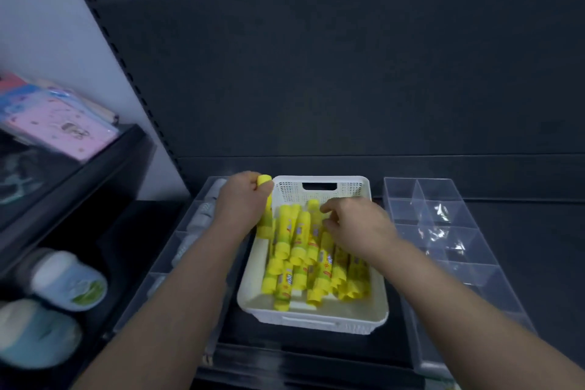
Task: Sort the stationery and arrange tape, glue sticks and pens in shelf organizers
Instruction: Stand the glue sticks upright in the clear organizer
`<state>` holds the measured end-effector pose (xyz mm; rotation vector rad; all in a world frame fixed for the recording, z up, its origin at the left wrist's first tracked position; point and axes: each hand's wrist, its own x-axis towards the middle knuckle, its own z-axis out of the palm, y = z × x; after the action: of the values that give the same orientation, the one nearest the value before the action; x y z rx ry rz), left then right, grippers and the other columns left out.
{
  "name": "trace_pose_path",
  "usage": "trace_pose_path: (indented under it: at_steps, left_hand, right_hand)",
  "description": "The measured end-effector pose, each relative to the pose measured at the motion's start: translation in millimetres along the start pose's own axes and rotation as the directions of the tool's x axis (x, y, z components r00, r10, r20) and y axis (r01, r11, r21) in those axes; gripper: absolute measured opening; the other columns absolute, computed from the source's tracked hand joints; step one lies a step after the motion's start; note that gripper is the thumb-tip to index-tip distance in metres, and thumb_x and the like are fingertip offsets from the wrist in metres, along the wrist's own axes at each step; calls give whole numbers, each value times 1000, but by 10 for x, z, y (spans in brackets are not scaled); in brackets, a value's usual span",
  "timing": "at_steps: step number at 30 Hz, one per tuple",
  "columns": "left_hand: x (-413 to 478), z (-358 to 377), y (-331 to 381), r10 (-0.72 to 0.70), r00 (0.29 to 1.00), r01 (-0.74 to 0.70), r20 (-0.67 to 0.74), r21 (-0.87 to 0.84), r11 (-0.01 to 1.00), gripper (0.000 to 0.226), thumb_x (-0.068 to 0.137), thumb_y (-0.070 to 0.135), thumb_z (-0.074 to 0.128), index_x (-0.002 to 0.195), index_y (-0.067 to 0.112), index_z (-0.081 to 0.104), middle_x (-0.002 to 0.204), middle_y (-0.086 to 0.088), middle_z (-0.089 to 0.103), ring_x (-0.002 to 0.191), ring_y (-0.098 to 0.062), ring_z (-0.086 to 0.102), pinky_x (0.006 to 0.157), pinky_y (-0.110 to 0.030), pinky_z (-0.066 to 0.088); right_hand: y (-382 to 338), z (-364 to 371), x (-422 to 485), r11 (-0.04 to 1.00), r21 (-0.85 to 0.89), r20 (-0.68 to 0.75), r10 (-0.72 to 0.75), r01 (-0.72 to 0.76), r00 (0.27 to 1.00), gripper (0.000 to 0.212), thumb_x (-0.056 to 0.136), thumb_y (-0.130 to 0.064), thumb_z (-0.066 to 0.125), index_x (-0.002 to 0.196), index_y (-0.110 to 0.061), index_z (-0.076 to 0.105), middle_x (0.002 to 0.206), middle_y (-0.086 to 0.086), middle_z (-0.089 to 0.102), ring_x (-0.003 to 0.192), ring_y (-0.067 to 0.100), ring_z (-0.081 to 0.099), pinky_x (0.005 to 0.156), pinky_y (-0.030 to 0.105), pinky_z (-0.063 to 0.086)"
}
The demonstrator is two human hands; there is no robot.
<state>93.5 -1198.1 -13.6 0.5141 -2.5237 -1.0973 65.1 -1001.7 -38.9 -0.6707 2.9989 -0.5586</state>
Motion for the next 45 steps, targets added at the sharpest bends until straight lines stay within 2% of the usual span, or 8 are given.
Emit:
trace_pose_path:
  at_steps: [6, 12, 16, 23, 26, 30, 39, 45]
  left_hand:
    - [69, 103, -111, 74, 987, -73, 144, -13, 997, 21, 89, 29, 61, 101, 13, 67, 85, -5, 72, 92, -27, 64, 84, -42, 50]
    - [185, 155, -192, 125, 977, -115, 172, -67, 991, 22, 88, 29, 62, 106, 18, 67, 86, 0, 72, 86, -22, 66, 80, -43, 52]
    - [228, 171, -104, 157, 972, -135, 173, -134, 982, 25, 88, 28, 63, 110, 17, 66, 89, 2, 71, 89, -21, 66, 83, -43, 53]
    - [175, 449, 351, 192, 961, -146, 197, -225, 963, 28, 85, 27, 66, 113, 22, 67, 100, 3, 70, 98, -19, 65, 88, -39, 52]
    - [77, 724, 650, 220, 949, -152, 224, -288, 945, 28, 84, 24, 67, 112, 24, 66, 102, -1, 69, 98, -21, 65, 90, -40, 51]
    - [-43, 1098, 1051, 274, 939, -184, 210, -367, 912, 19, 84, 15, 65, 101, 24, 64, 95, -3, 68, 93, -25, 65, 88, -42, 51]
    - [88, 1789, 1288, 309, 935, -308, 176, -34, 951, 30, 87, 12, 65, 116, 11, 60, 110, -9, 61, 100, -28, 60, 90, -38, 46]
    - [78, 1956, 1185, 339, 921, -361, 192, 97, 927, 24, 86, 11, 65, 108, 12, 57, 99, -7, 65, 93, -26, 62, 79, -41, 49]
  right_hand:
    - [-374, 236, 277, 996, -12, 142, 93, -92, 985, 48, 86, -39, 51, 132, -27, 46, 127, 2, 58, 118, 25, 52, 89, 35, 44]
    - [-471, 221, 394, 984, -8, 312, 171, -178, 935, 62, 66, -43, 70, 125, -31, 54, 119, -6, 60, 111, 18, 56, 87, 29, 48]
    - [-400, 123, 285, 926, 278, 328, 158, -255, 931, 58, 64, -28, 78, 120, -28, 59, 111, -9, 59, 100, 11, 58, 81, 25, 49]
    - [195, -428, 10, 598, 783, -35, 317, -171, 948, 31, 78, -6, 74, 108, -11, 67, 89, 6, 68, 76, 16, 64, 77, 31, 57]
    - [581, -673, -110, 662, 737, -217, 423, -136, 880, 27, 81, -10, 72, 107, -20, 68, 93, 5, 70, 86, 22, 67, 85, 38, 54]
    - [1041, -876, -230, 788, 597, -382, 444, -150, 811, 35, 81, -11, 70, 115, -18, 66, 94, -2, 67, 86, 11, 65, 78, 21, 46]
    - [1473, -973, -54, 959, 271, -464, 207, -84, 861, 36, 81, -13, 67, 115, -24, 64, 106, -4, 63, 89, 15, 63, 79, 29, 47]
    - [1580, -813, 162, 945, 327, -442, 151, 2, 884, 33, 81, -12, 70, 112, -21, 65, 102, -3, 64, 89, 16, 62, 83, 35, 51]
